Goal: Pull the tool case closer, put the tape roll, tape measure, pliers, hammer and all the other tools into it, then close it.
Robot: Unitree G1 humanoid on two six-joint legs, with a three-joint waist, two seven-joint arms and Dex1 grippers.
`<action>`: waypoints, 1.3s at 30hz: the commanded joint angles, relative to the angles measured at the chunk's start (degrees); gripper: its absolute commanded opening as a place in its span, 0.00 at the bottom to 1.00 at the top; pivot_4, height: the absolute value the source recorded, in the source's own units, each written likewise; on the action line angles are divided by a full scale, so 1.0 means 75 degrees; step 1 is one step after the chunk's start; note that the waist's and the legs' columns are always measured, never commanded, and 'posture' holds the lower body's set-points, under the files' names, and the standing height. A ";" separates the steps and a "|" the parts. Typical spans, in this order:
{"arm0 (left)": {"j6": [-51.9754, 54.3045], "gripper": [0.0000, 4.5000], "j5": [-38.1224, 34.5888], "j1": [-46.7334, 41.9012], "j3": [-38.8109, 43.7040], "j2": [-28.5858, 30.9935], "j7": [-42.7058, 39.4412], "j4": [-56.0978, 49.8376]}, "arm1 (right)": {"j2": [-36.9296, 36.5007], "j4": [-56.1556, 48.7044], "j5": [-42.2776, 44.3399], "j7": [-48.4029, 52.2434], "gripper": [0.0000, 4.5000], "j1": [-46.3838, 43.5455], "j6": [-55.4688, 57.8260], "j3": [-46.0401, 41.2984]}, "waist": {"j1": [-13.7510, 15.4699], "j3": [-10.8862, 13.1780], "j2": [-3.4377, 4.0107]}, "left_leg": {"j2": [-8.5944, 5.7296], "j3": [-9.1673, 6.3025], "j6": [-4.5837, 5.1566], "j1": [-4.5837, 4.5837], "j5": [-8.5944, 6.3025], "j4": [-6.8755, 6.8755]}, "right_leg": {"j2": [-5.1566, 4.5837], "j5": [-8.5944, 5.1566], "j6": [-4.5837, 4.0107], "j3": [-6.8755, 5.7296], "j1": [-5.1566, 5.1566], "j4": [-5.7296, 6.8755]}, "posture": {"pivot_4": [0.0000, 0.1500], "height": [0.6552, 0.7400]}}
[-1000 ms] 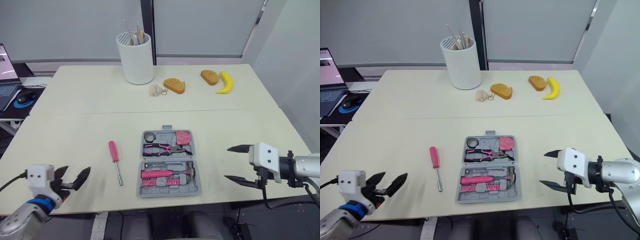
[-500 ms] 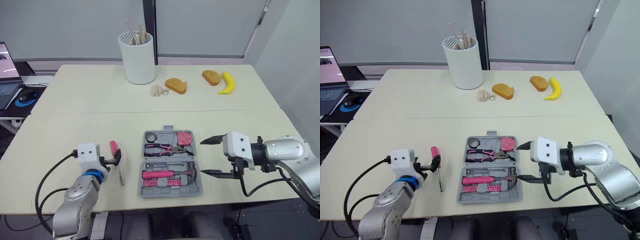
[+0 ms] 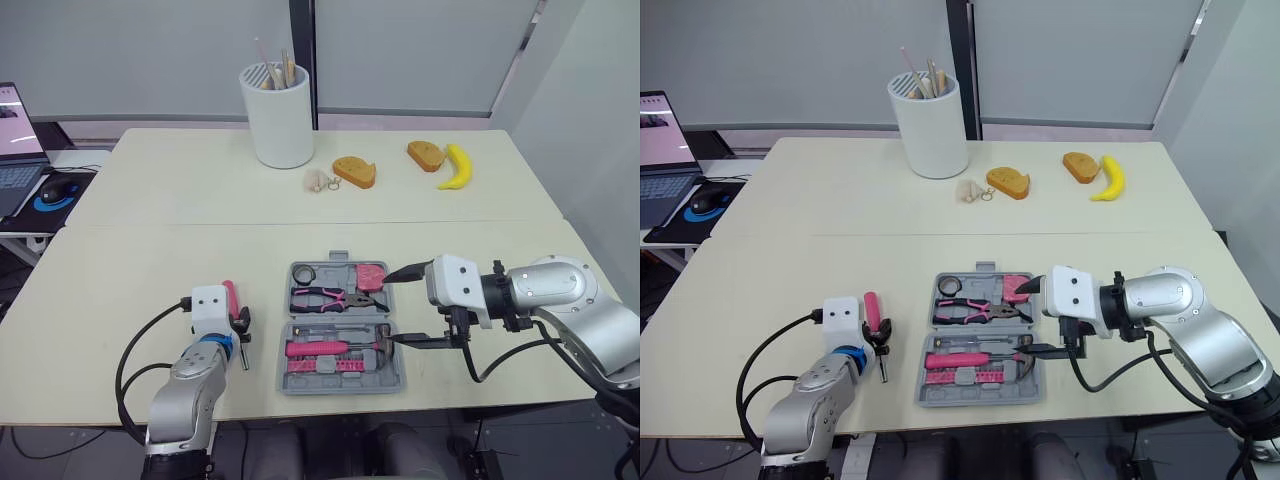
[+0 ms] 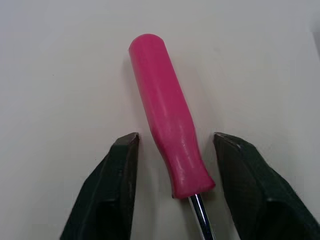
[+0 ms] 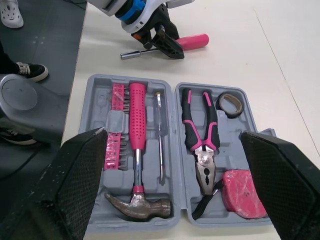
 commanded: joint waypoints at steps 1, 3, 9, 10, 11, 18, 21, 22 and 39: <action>0.0254 0.30 -0.0009 0.0103 0.0203 -0.0062 0.0063 -0.0013 | -0.0008 -0.0228 0.0075 0.0003 1.00 -0.0148 0.0081 -0.0056 | 0.0000 0.0000 0.0001 | 0.0000 0.0001 0.0000 0.0000 0.0000 0.0000 | -0.0001 0.0000 0.0000 0.0000 0.0000 0.0000 | 1.00 1.00; 0.0263 0.15 -0.0038 0.0148 0.0269 0.0006 -0.0040 -0.0015 | -0.0008 -0.0265 0.0079 -0.0003 1.00 -0.0153 0.0107 -0.0059 | 0.0000 -0.0001 0.0002 | 0.0000 0.0000 0.0000 0.0001 0.0000 0.0000 | -0.0001 0.0000 0.0000 0.0000 0.0000 0.0000 | 1.00 1.00; 0.0430 0.13 -0.0192 0.0411 0.0324 0.0447 -0.0652 -0.0362 | 0.0005 -0.0326 0.0058 -0.0030 1.00 -0.0112 0.0137 -0.0055 | -0.0014 -0.0001 0.0002 | 0.0004 0.0003 0.0000 0.0004 0.0000 -0.0003 | 0.0000 0.0000 -0.0001 0.0002 -0.0001 0.0000 | 1.00 1.00; 0.0431 0.13 -0.0182 0.0461 0.0296 0.0546 -0.0738 -0.0430 | 0.0007 -0.0327 0.0053 -0.0035 1.00 -0.0099 0.0129 -0.0053 | -0.0011 -0.0001 0.0002 | 0.0003 0.0002 -0.0001 0.0003 0.0000 -0.0003 | 0.0000 0.0000 0.0000 0.0002 -0.0001 0.0000 | 1.00 1.00; 0.0424 0.13 -0.0168 0.0498 0.0273 0.0614 -0.0796 -0.0475 | 0.0009 -0.0333 0.0050 -0.0040 1.00 -0.0086 0.0126 -0.0053 | -0.0011 -0.0001 0.0002 | 0.0003 0.0001 -0.0001 0.0003 0.0000 -0.0003 | 0.0000 0.0000 -0.0001 0.0001 -0.0001 0.0000 | 1.00 1.00; 0.0554 0.13 -0.0393 0.0906 -0.0530 0.1395 -0.1960 -0.1457 | 0.0051 -0.0289 -0.0056 -0.0101 1.00 0.0042 -0.0007 0.0019 | 0.0028 0.0003 0.0005 | 0.0001 0.0003 -0.0003 0.0000 -0.0002 -0.0004 | -0.0006 -0.0001 -0.0001 0.0001 -0.0002 -0.0004 | 1.00 1.00; 0.0490 0.13 -0.0315 0.0851 -0.0645 0.1463 -0.2036 -0.1432 | 0.0053 -0.0267 -0.0091 -0.0122 1.00 0.0073 -0.0049 0.0039 | 0.0041 0.0003 0.0004 | 0.0001 0.0002 -0.0003 -0.0001 -0.0002 -0.0003 | -0.0007 -0.0001 -0.0001 0.0000 -0.0002 -0.0005 | 1.00 1.00; 0.0478 0.13 -0.0291 0.0822 -0.0668 0.1470 -0.2037 -0.1404 | 0.0049 -0.0259 -0.0105 -0.0123 1.00 0.0087 -0.0068 0.0044 | 0.0042 0.0004 0.0004 | 0.0002 0.0001 -0.0003 -0.0001 -0.0002 -0.0003 | -0.0006 -0.0001 -0.0001 -0.0001 -0.0003 -0.0005 | 1.00 1.00; 0.0502 0.13 -0.0189 0.0911 -0.0414 0.1270 -0.1861 -0.1178 | 0.0064 -0.0249 -0.0292 -0.0100 1.00 0.0230 -0.0200 0.0057 | 0.0037 0.0004 0.0005 | 0.0004 0.0001 -0.0003 -0.0001 -0.0002 -0.0005 | -0.0005 -0.0001 -0.0001 -0.0001 -0.0005 -0.0005 | 1.00 1.00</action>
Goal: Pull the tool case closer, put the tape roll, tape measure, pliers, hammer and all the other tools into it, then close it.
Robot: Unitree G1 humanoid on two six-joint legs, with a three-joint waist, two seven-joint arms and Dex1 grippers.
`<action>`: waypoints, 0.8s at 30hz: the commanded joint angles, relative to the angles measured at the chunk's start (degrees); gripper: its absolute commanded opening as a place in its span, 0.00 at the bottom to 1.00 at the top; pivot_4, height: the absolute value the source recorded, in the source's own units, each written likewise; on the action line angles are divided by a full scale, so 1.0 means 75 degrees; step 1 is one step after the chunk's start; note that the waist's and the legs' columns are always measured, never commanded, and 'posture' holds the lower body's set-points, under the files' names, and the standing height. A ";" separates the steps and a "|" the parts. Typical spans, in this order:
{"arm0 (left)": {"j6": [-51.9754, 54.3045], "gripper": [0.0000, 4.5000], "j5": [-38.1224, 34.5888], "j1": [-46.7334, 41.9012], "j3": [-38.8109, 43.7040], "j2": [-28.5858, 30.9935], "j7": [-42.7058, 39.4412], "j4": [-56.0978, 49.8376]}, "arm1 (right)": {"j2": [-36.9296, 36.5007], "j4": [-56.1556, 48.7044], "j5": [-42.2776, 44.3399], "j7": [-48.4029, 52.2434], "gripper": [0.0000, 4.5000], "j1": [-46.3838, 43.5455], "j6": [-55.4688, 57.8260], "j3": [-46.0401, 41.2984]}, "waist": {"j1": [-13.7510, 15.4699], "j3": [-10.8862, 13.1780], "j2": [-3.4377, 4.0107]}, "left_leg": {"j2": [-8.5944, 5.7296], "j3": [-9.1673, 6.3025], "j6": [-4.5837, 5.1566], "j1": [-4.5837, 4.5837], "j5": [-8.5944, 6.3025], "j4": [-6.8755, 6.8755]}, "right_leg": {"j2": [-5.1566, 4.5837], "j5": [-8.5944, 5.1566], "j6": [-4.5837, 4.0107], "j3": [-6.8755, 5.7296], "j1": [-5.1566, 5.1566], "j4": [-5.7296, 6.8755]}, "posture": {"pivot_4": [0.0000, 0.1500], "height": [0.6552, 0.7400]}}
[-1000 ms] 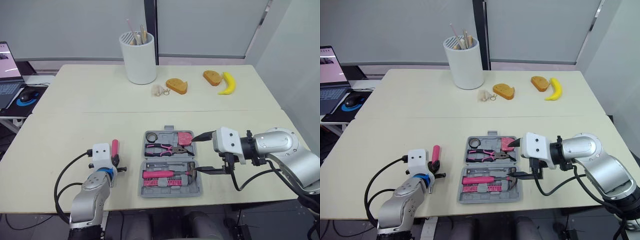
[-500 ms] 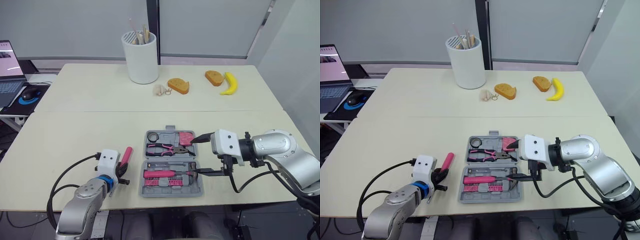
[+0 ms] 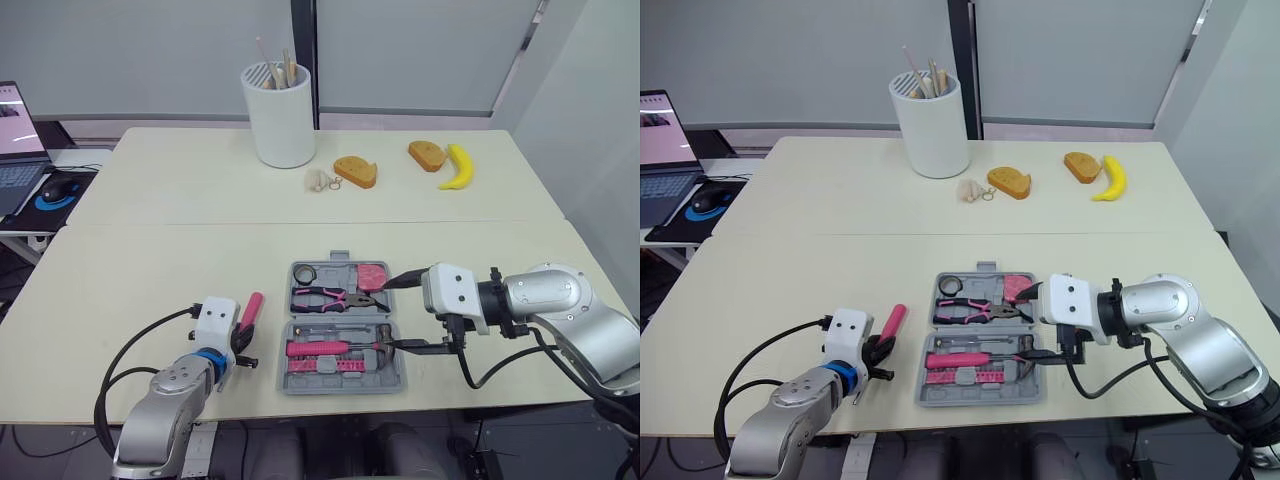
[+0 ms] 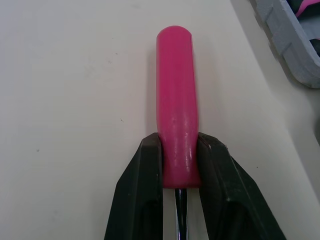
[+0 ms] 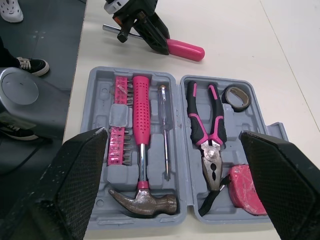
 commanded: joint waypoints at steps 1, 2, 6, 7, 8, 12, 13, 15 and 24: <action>-0.0210 0.13 0.0023 0.0097 0.0217 -0.0031 0.0047 -0.0136 | 0.0015 -0.0163 0.0000 -0.0027 1.00 -0.0024 -0.0140 -0.0075 | 0.0000 0.0000 0.0000 | 0.0000 0.0000 0.0000 0.0000 0.0000 0.0000 | 0.0000 0.0000 0.0000 0.0000 0.0000 0.0000 | 1.00 1.00; -0.0200 0.20 -0.0041 0.0105 0.0287 -0.0057 0.0021 -0.0161 | 0.0008 -0.0175 0.0008 -0.0027 1.00 -0.0016 -0.0133 -0.0086 | 0.0000 0.0000 0.0000 | 0.0000 0.0000 0.0000 0.0000 0.0000 0.0000 | 0.0000 0.0000 0.0000 0.0000 0.0000 0.0000 | 1.00 1.00; -0.0233 0.48 -0.0153 0.0181 0.0355 -0.0053 -0.0089 -0.0261 | -0.0009 -0.0198 0.0019 -0.0026 1.00 0.0013 -0.0125 -0.0109 | 0.0000 0.0000 0.0000 | 0.0000 0.0000 0.0000 -0.0001 0.0000 0.0000 | 0.0000 0.0000 0.0000 0.0000 -0.0001 0.0000 | 1.00 1.00; -0.0223 0.56 -0.0187 0.0251 0.0386 -0.0034 -0.0119 -0.0366 | -0.0020 -0.0209 0.0023 -0.0027 1.00 0.0029 -0.0121 -0.0123 | 0.0001 0.0000 0.0000 | 0.0000 0.0001 0.0000 -0.0001 0.0000 0.0000 | 0.0000 0.0000 0.0000 0.0001 -0.0001 -0.0001 | 1.00 1.00; -0.0207 0.64 -0.0233 0.0336 0.0450 -0.0011 -0.0147 -0.0509 | -0.0029 -0.0218 0.0029 -0.0028 1.00 0.0046 -0.0120 -0.0138 | 0.0000 0.0000 0.0000 | 0.0000 0.0000 0.0000 -0.0001 0.0000 0.0000 | 0.0000 0.0000 0.0000 0.0000 -0.0001 0.0000 | 1.00 1.00; -0.0137 0.93 -0.0469 0.0575 0.0809 0.0040 -0.0263 -0.0993 | -0.0036 -0.0273 0.0040 -0.0055 1.00 0.0093 -0.0104 -0.0175 | 0.0004 0.0001 -0.0001 | 0.0000 0.0000 -0.0002 -0.0004 -0.0001 -0.0001 | -0.0001 0.0000 0.0000 0.0001 -0.0002 -0.0003 | 1.00 1.00; -0.0206 0.99 -0.0764 0.0656 0.1130 0.0061 -0.0454 -0.1266 | -0.0021 -0.0306 0.0049 -0.0082 1.00 0.0104 -0.0091 -0.0187 | 0.0002 0.0002 -0.0003 | 0.0000 0.0000 -0.0002 -0.0003 -0.0001 -0.0001 | -0.0001 -0.0001 0.0000 0.0000 -0.0003 -0.0003 | 1.00 1.00; -0.0485 0.99 -0.1217 0.0765 0.1613 0.0527 -0.1198 -0.1603 | 0.0023 -0.0384 0.0113 -0.0162 1.00 0.0131 -0.0018 -0.0244 | -0.0004 0.0004 -0.0005 | 0.0004 0.0001 -0.0002 -0.0003 -0.0001 -0.0003 | 0.0000 -0.0001 -0.0001 0.0000 -0.0005 -0.0003 | 1.00 1.00; -0.6780 0.99 -0.0028 -0.1531 0.0245 0.4350 -0.6836 0.2119 | 0.0216 -0.1323 0.0726 -0.0905 1.00 0.0362 0.1196 -0.0470 | 0.0143 0.0016 0.0019 | -0.0001 0.0013 -0.0004 -0.0011 -0.0001 -0.0015 | -0.0004 -0.0007 -0.0019 -0.0002 -0.0030 -0.0007 | 1.00 1.00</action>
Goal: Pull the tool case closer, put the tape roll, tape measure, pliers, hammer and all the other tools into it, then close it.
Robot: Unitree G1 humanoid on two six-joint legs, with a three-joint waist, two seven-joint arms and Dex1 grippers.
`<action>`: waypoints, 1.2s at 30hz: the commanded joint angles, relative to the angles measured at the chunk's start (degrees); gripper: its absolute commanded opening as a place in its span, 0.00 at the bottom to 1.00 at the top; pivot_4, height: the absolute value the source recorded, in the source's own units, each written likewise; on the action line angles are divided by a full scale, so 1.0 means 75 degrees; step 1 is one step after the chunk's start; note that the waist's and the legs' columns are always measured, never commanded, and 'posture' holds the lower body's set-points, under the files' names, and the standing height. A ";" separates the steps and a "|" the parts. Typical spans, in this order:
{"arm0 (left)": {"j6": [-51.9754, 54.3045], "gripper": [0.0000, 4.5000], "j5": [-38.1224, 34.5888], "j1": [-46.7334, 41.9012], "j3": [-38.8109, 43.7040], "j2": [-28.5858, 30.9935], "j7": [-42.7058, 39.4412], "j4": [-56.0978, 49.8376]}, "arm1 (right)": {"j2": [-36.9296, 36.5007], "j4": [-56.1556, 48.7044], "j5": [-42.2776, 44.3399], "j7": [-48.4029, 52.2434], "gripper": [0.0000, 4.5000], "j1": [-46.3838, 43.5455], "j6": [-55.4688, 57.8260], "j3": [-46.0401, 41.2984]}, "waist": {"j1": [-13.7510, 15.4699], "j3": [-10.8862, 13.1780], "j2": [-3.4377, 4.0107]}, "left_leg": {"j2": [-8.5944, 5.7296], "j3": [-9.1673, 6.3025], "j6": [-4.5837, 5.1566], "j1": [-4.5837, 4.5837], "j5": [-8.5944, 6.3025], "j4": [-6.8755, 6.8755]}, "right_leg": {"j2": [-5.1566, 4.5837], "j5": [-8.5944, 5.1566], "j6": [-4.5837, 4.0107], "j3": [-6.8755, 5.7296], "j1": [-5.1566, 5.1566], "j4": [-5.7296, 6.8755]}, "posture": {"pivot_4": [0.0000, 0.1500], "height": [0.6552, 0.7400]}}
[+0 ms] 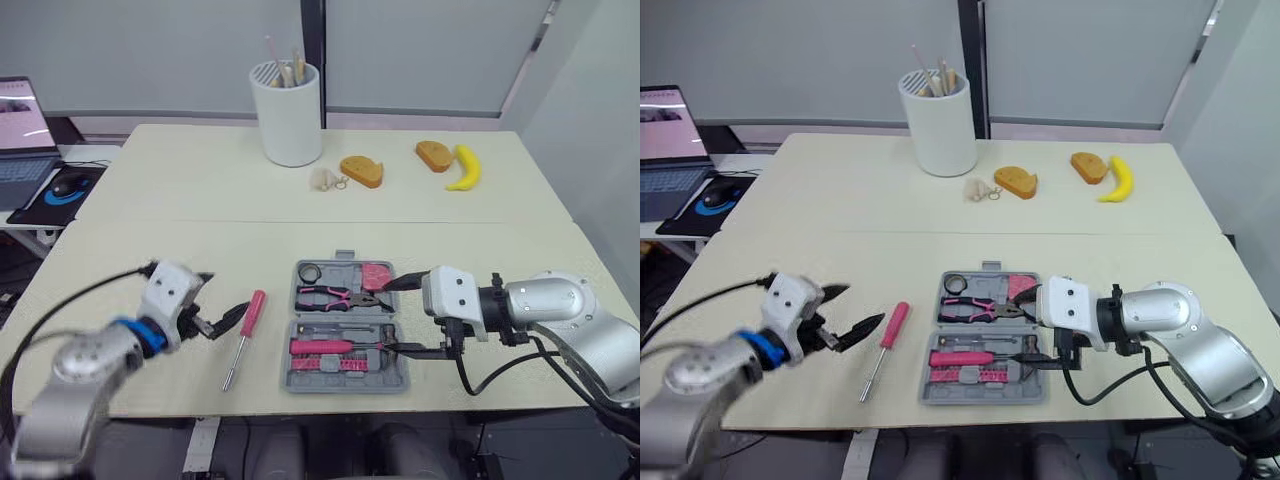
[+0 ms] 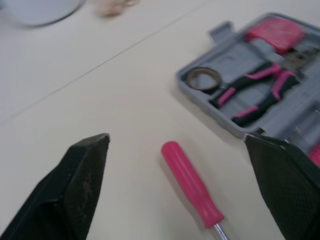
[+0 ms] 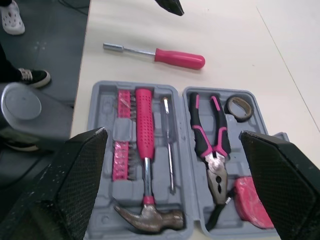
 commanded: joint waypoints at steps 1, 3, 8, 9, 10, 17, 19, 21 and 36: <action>-0.3966 0.99 0.0995 -0.1519 -0.1351 0.0889 -0.2638 0.2296 | 0.0065 -0.0512 0.0251 -0.0373 1.00 0.0063 0.0440 -0.0193 | 0.0023 0.0000 0.0005 | -0.0007 0.0012 0.0000 -0.0001 0.0000 -0.0005 | -0.0009 0.0000 0.0000 0.0006 -0.0003 -0.0001 | 1.00 1.00; -0.6053 0.99 0.1588 -0.2892 -0.2219 0.1122 -0.3735 0.3986 | 0.0112 -0.0616 0.0260 -0.0527 1.00 0.0093 0.0588 -0.0114 | 0.0051 0.0000 0.0006 | -0.0011 0.0030 0.0000 -0.0004 -0.0001 -0.0011 | -0.0011 0.0001 0.0000 0.0014 -0.0012 -0.0005 | 1.00 1.00; -1.0793 0.99 0.3930 -0.6303 -0.4434 0.0748 -0.4482 0.8273 | 0.0352 -0.0835 0.0338 -0.0904 1.00 0.0088 0.0924 0.0009 | 0.0064 -0.0001 0.0004 | -0.0016 0.0053 0.0004 -0.0117 -0.0002 0.0035 | 0.0070 0.0007 0.0007 -0.0003 -0.0097 0.0003 | 1.00 1.00; -1.1428 0.99 0.4491 -0.6806 -0.4803 0.0570 -0.4270 0.8899 | 0.0395 -0.0873 0.0344 -0.0965 1.00 0.0092 0.0979 0.0031 | 0.0065 -0.0001 0.0003 | -0.0017 0.0054 0.0017 -0.0127 -0.0010 0.0046 | 0.0089 0.0008 0.0010 -0.0003 -0.0097 0.0001 | 1.00 1.00; -1.1907 0.99 0.5028 -0.7213 -0.5104 0.0394 -0.3953 0.9409 | 0.0431 -0.0911 0.0355 -0.1025 1.00 0.0088 0.1033 0.0056 | 0.0060 -0.0001 0.0003 | -0.0018 0.0052 0.0021 -0.0127 -0.0012 0.0048 | 0.0089 0.0008 0.0010 -0.0003 -0.0095 0.0002 | 1.00 1.00; -1.3153 0.99 0.8502 -0.8453 -0.6585 -0.0388 -0.0644 1.0605 | 0.0544 -0.1216 0.0516 -0.1346 1.00 0.0038 0.1430 0.0108 | -0.0071 0.0003 -0.0005 | -0.0011 0.0052 0.0032 -0.0129 -0.0019 0.0047 | 0.0090 0.0008 0.0014 -0.0004 -0.0096 0.0002 | 1.00 1.00; -1.3003 0.99 0.9748 -0.8660 -0.7205 -0.0498 0.0814 1.0539 | 0.0521 -0.1311 0.0607 -0.1419 1.00 0.0029 0.1535 0.0078 | -0.0112 0.0003 -0.0006 | -0.0009 0.0045 0.0031 -0.0128 -0.0018 0.0049 | 0.0089 0.0010 0.0018 -0.0006 -0.0094 0.0006 | 1.00 1.00; -1.2647 0.99 1.1067 -0.8882 -0.8038 -0.0637 0.2541 1.0468 | 0.0502 -0.1406 0.0685 -0.1484 1.00 0.0017 0.1635 0.0053 | -0.0120 0.0003 -0.0006 | -0.0009 0.0040 0.0031 -0.0124 -0.0018 0.0053 | 0.0089 0.0013 0.0023 -0.0006 -0.0091 0.0011 | 1.00 1.00; -1.2777 0.27 1.4173 -0.9719 -1.1637 -0.1500 0.9356 1.0856 | 0.0181 -0.1594 0.0861 -0.1590 1.00 0.0216 0.1632 -0.0045 | -0.0062 -0.0068 0.0099 | -0.0027 0.0037 0.0039 -0.0025 -0.0008 0.0050 | 0.0028 0.0011 0.0112 0.0014 0.0000 0.0014 | 1.00 1.00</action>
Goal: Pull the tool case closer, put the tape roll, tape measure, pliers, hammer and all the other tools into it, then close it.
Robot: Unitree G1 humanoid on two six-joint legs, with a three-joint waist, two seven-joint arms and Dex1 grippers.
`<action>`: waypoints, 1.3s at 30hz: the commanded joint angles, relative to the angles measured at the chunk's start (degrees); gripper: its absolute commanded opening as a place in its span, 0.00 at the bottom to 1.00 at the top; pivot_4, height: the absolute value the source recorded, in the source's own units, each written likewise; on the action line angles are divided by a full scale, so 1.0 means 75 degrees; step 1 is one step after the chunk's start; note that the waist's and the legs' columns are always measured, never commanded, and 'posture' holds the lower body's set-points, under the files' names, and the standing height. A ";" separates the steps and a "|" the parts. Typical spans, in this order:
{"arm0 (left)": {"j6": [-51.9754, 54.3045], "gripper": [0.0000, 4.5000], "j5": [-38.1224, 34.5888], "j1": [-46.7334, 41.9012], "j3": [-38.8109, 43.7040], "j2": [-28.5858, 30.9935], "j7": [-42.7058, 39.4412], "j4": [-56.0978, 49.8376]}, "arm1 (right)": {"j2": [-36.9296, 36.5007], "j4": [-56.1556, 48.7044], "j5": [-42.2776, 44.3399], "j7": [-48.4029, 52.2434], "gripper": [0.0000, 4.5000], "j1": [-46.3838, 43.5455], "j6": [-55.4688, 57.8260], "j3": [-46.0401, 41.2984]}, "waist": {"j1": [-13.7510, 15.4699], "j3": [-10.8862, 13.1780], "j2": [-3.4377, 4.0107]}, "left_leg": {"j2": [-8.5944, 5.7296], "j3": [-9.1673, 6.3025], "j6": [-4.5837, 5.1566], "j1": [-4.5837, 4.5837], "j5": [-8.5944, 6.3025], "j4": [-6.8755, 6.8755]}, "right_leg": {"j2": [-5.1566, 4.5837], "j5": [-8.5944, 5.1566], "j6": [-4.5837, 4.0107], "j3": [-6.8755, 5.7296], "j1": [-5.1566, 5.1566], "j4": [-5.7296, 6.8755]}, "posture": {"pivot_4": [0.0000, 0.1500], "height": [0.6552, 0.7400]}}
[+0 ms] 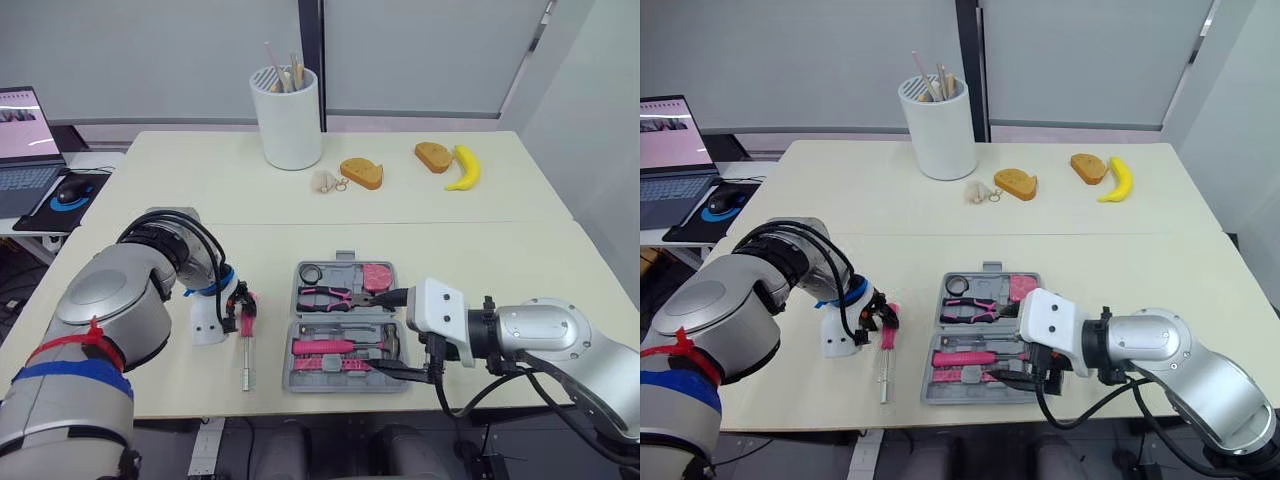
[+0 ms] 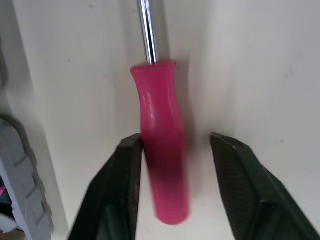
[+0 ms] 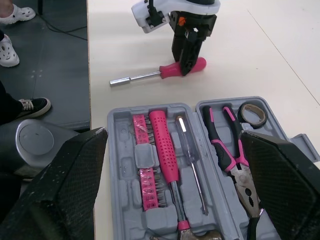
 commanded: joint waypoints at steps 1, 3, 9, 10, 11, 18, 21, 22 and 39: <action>-0.0556 0.20 -0.0146 0.0095 -0.0203 -0.0079 0.0686 -0.0242 | -0.0080 -0.0142 0.0021 0.0017 1.00 -0.0016 -0.0240 -0.0117 | 0.0014 0.0000 -0.0012 | -0.0006 -0.0001 0.0000 -0.0008 0.0000 0.0001 | -0.0008 0.0000 0.0001 0.0000 -0.0002 -0.0001 | 1.00 1.00; -0.0583 0.17 -0.0056 0.0019 -0.0318 0.0011 0.0888 -0.0255 | -0.0087 -0.0096 0.0000 0.0033 1.00 -0.0021 -0.0309 -0.0078 | 0.0014 0.0003 -0.0023 | -0.0020 -0.0002 0.0001 -0.0017 -0.0001 0.0004 | -0.0023 0.0014 -0.0018 -0.0001 -0.0006 -0.0004 | 1.00 1.00; -0.0462 0.17 0.0165 -0.0101 -0.0672 0.0175 0.1266 -0.0155 | -0.0069 0.0204 -0.0144 0.0160 1.00 -0.0107 -0.0602 0.0087 | -0.0022 0.0026 -0.0073 | -0.0027 -0.0008 0.0002 -0.0024 -0.0001 0.0004 | -0.0029 0.0017 -0.0017 -0.0007 -0.0012 -0.0008 | 1.00 1.00; -0.0472 0.17 0.0179 -0.0104 -0.0715 0.0161 0.1298 -0.0130 | -0.0064 0.0252 -0.0160 0.0182 1.00 -0.0124 -0.0645 0.0105 | -0.0029 0.0026 -0.0074 | -0.0027 -0.0009 0.0002 -0.0024 -0.0001 0.0004 | -0.0028 0.0017 -0.0017 -0.0007 -0.0012 -0.0007 | 1.00 1.00; -0.0465 0.17 0.0185 -0.0109 -0.0751 0.0129 0.1238 -0.0056 | -0.0062 0.0302 -0.0170 0.0202 1.00 -0.0144 -0.0683 0.0120 | -0.0035 0.0026 -0.0075 | -0.0027 -0.0009 0.0002 -0.0024 -0.0001 0.0004 | -0.0028 0.0017 -0.0017 -0.0007 -0.0012 -0.0006 | 1.00 1.00; -0.0682 0.52 -0.0190 -0.0238 -0.0636 0.0075 0.0582 0.0222 | -0.0104 0.0500 -0.0184 0.0310 1.00 -0.0191 -0.0865 0.0142 | -0.0072 0.0025 -0.0082 | -0.0025 -0.0005 0.0001 -0.0021 0.0000 0.0005 | -0.0023 0.0018 -0.0019 -0.0009 -0.0013 -0.0001 | 1.00 1.00; -0.0976 0.67 -0.0306 -0.0332 -0.0606 0.0155 0.0572 -0.0025 | -0.0130 0.0487 -0.0194 0.0334 1.00 -0.0135 -0.0896 0.0120 | -0.0072 0.0026 -0.0083 | -0.0016 -0.0008 0.0000 -0.0021 0.0001 0.0005 | -0.0019 0.0019 -0.0019 -0.0005 -0.0012 0.0001 | 1.00 1.00; -0.1074 0.67 -0.0356 -0.0353 -0.0580 0.0175 0.0545 -0.0100 | -0.0141 0.0483 -0.0194 0.0333 1.00 -0.0118 -0.0909 0.0117 | -0.0073 0.0027 -0.0085 | -0.0013 -0.0008 0.0000 -0.0021 0.0001 0.0005 | -0.0018 0.0019 -0.0020 -0.0005 -0.0012 0.0002 | 1.00 1.00; -0.1232 0.41 -0.1466 0.0486 0.0179 0.0530 -0.1124 -0.0143 | -0.0215 0.0399 -0.0265 0.0284 1.00 -0.0047 -0.0956 0.0179 | -0.0060 0.0035 -0.0103 | -0.0016 -0.0010 -0.0001 -0.0028 0.0001 0.0012 | -0.0021 0.0020 -0.0022 -0.0009 -0.0014 0.0005 | 1.00 1.00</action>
